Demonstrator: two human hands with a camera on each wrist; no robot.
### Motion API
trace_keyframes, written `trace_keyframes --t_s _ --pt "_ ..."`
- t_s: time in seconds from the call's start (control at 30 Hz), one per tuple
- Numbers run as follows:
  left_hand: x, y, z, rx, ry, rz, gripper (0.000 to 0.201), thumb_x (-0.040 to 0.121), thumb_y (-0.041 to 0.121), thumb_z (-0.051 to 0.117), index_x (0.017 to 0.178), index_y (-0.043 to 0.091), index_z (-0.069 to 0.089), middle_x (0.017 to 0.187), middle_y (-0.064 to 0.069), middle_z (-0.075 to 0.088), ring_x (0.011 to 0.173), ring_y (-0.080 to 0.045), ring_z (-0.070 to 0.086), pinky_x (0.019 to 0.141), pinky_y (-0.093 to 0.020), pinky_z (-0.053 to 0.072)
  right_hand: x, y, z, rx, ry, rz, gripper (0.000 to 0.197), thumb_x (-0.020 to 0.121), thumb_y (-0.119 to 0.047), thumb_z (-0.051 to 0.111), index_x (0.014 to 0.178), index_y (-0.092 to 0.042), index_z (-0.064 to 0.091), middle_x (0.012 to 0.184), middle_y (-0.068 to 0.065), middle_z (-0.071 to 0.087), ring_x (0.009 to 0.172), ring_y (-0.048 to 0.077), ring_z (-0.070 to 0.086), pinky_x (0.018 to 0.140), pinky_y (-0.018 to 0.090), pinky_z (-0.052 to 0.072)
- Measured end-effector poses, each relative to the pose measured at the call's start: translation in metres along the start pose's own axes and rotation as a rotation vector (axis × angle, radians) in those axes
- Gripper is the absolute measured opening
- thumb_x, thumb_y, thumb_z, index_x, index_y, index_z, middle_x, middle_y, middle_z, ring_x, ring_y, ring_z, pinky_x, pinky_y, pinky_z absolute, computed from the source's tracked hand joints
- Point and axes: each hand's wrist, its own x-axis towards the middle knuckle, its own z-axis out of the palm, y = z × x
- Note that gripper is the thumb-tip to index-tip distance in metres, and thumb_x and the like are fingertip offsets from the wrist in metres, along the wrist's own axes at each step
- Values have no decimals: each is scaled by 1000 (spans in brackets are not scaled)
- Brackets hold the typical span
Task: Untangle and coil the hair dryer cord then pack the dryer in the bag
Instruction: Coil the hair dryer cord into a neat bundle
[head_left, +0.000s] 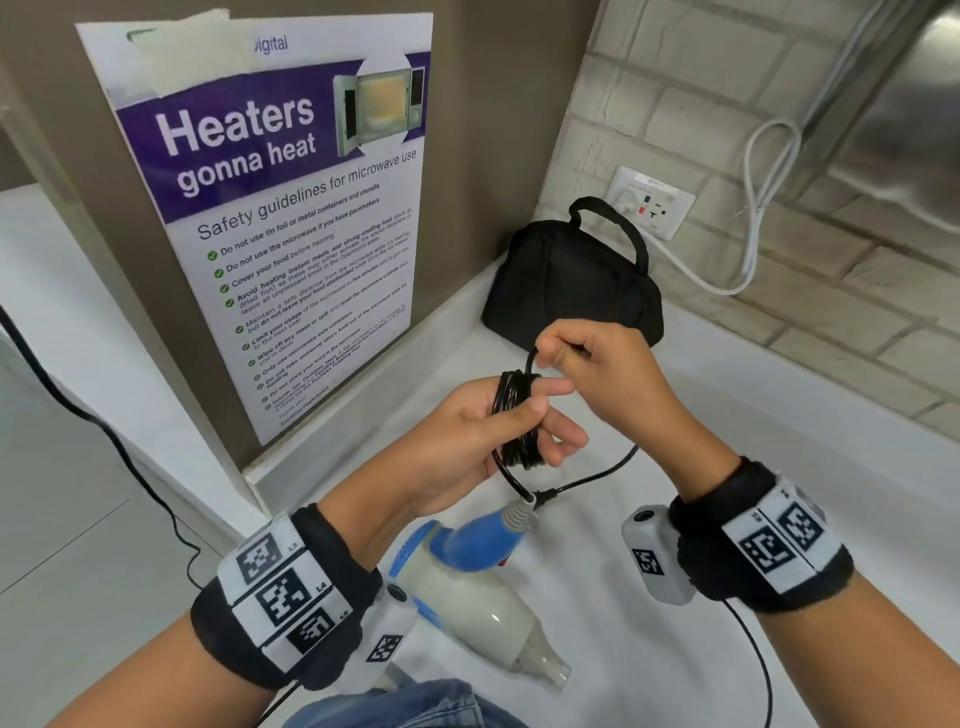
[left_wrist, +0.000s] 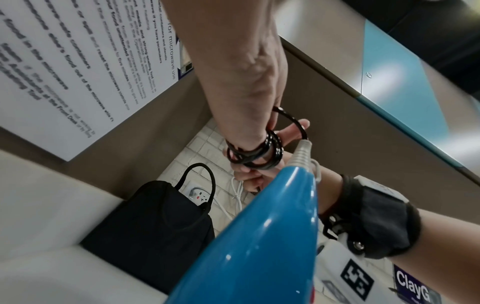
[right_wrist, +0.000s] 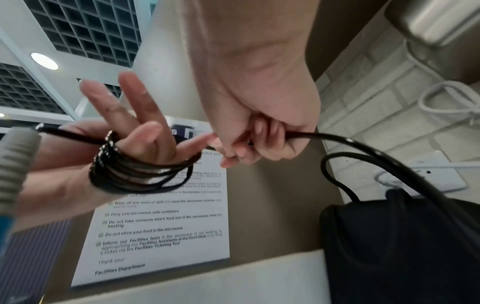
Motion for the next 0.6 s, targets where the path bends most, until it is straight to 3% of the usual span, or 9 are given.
trace_keyframes --t_s 0.07,0.1,0.17,0.2,0.27,0.3,0.33,0.43,0.6 --pt "-1 0 -2 -18 20 26 31 96 9 41 124 0 53 77 0 72 76 -18 67 93 -39 52 -5 4 8 17 -44 27 29 94 -33 50 66 -32 59 64 -10 62 66 11 58 64 36 48" --pt "-1 -1 -3 -32 27 35 30 96 9 41 122 2 54 82 -1 73 77 -17 68 92 -39 52 -9 5 10 49 -72 32 31 93 -28 51 64 -37 58 63 -14 61 64 6 56 63 34 48" --pt "0 -2 -3 -73 40 47 30 96 10 41 121 3 55 99 -6 73 90 -23 71 88 -35 54 -17 7 15 144 -153 73 44 89 -13 54 65 -49 59 66 -27 60 67 -4 55 67 23 49" --pt "1 -3 -3 -96 49 56 31 96 9 41 123 1 53 110 -10 70 100 -28 68 90 -34 54 -21 9 18 168 -191 116 47 87 -5 53 72 -48 62 72 -28 61 73 -5 56 73 19 49" --pt "2 -5 -2 -137 87 78 33 95 8 42 126 -1 51 122 -15 64 111 -32 63 95 -36 52 -26 12 25 70 -227 190 30 87 0 51 94 -24 69 86 -14 62 81 6 56 81 28 50" --pt "3 -6 -2 -155 115 87 32 95 7 43 125 0 52 123 -15 64 112 -31 63 97 -37 51 -28 13 28 -10 -239 211 22 89 -1 49 99 -8 66 88 2 62 81 14 55 81 35 51" --pt "4 -7 -2 -171 142 96 31 95 7 44 124 2 53 122 -14 65 111 -30 63 97 -36 51 -31 12 30 -71 -248 202 19 91 -3 46 99 -4 64 87 11 62 79 19 54 74 37 50" --pt "7 -9 -4 -207 218 124 31 96 6 44 126 3 51 120 -11 66 109 -27 65 95 -33 52 -46 -1 29 -186 -232 93 21 97 -18 40 91 -11 59 76 2 55 68 20 51 53 21 33" --pt "12 -9 -4 -204 288 155 36 96 6 44 131 0 46 121 -9 65 109 -25 65 96 -33 52 -59 -14 26 -244 -259 6 25 100 -29 37 102 -14 57 72 -6 49 59 12 43 51 26 29"
